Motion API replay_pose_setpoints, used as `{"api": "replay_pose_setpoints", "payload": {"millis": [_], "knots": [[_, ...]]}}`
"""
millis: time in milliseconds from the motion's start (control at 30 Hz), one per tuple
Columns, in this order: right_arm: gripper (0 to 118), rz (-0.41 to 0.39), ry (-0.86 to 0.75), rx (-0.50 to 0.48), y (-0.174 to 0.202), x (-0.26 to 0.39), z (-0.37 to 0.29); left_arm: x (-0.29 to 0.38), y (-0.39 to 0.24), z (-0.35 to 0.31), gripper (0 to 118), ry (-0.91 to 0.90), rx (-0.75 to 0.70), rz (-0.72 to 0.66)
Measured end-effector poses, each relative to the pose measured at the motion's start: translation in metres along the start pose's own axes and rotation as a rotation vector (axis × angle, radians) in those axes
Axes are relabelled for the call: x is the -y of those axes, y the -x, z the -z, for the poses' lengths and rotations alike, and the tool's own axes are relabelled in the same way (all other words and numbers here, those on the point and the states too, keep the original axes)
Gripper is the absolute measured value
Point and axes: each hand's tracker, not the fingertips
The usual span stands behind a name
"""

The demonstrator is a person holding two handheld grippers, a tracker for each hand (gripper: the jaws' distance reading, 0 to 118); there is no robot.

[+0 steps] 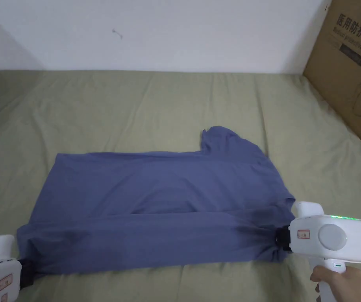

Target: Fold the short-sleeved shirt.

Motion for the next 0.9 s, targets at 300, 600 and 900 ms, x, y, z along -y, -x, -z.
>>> {"api": "replay_pose_setpoints", "payload": {"millis": [300, 600, 900], "knots": [[10, -0.016, -0.06, -0.005, -0.003, 0.014, -0.053, -0.005, 0.002, -0.018, 6, -0.013, 0.006, 0.019], [4, 0.058, -0.062, -0.02, -0.031, 0.069, -0.096, 0.012, 0.003, -0.063, 6, -0.044, 0.023, 0.077], [4, 0.118, -0.033, -0.052, -0.044, 0.111, -0.111, 0.051, 0.003, -0.075, 6, -0.013, 0.018, 0.086]]}}
